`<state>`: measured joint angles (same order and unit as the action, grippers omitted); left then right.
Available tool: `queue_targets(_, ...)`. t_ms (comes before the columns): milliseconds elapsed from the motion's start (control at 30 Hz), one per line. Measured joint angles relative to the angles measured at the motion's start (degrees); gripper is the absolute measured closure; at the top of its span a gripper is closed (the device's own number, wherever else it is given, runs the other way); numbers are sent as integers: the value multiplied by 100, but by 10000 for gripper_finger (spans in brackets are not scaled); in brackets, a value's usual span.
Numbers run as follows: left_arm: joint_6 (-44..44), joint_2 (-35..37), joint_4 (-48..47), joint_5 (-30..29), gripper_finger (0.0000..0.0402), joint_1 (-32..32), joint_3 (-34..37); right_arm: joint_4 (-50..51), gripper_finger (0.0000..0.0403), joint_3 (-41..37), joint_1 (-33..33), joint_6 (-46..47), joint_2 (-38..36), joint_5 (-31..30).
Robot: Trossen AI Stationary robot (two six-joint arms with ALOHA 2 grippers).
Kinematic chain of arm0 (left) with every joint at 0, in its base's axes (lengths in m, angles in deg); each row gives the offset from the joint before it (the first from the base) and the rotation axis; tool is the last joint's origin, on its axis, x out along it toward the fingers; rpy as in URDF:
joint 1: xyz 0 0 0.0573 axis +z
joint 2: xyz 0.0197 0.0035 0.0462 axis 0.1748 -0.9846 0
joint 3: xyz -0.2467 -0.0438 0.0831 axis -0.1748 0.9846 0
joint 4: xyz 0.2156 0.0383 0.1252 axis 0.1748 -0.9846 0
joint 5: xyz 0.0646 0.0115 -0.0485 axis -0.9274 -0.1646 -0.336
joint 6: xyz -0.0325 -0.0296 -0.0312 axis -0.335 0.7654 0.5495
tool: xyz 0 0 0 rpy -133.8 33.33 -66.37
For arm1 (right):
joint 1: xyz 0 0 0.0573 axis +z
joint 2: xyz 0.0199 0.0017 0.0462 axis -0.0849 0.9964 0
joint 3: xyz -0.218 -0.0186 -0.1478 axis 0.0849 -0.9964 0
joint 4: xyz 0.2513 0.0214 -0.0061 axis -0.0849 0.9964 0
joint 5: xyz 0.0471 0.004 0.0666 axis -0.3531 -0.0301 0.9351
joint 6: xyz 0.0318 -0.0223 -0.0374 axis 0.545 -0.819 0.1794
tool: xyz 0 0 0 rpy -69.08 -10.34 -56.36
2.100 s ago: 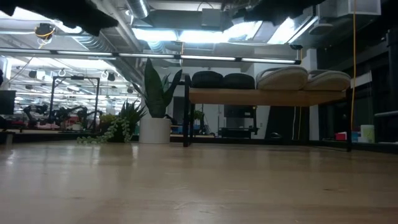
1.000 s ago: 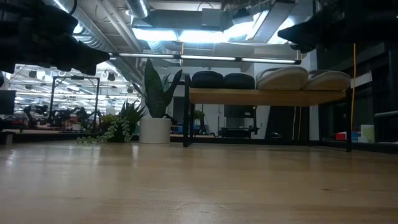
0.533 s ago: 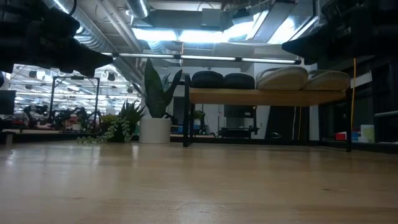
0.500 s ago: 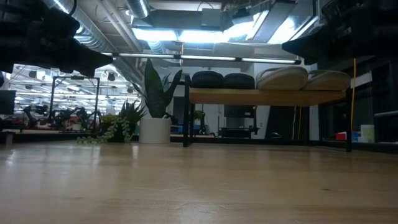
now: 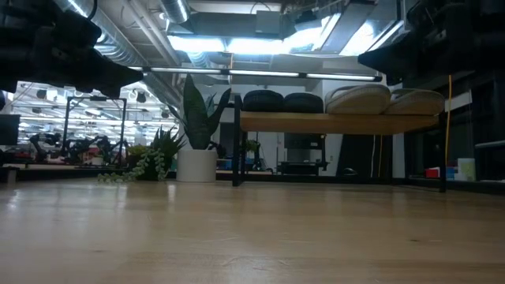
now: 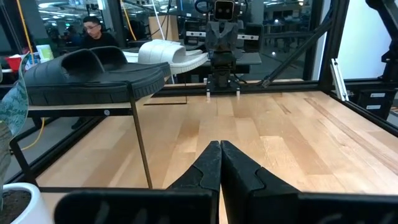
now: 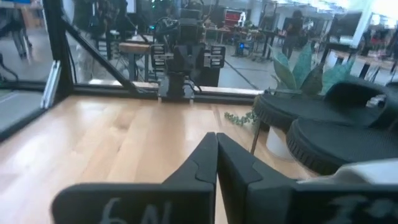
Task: Pick and place slides into the shelf
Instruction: Return to Home Position
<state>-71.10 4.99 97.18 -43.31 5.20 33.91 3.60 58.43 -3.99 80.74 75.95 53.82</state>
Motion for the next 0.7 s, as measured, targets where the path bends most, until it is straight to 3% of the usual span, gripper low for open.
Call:
queue_targets(533,2,0,-1,-4,401,0,0,-51,391,0,91,729,-41,-3)
queue_targets(700,2,0,0,-7,401,0,0,299,391,-60,184,621,-582,50)
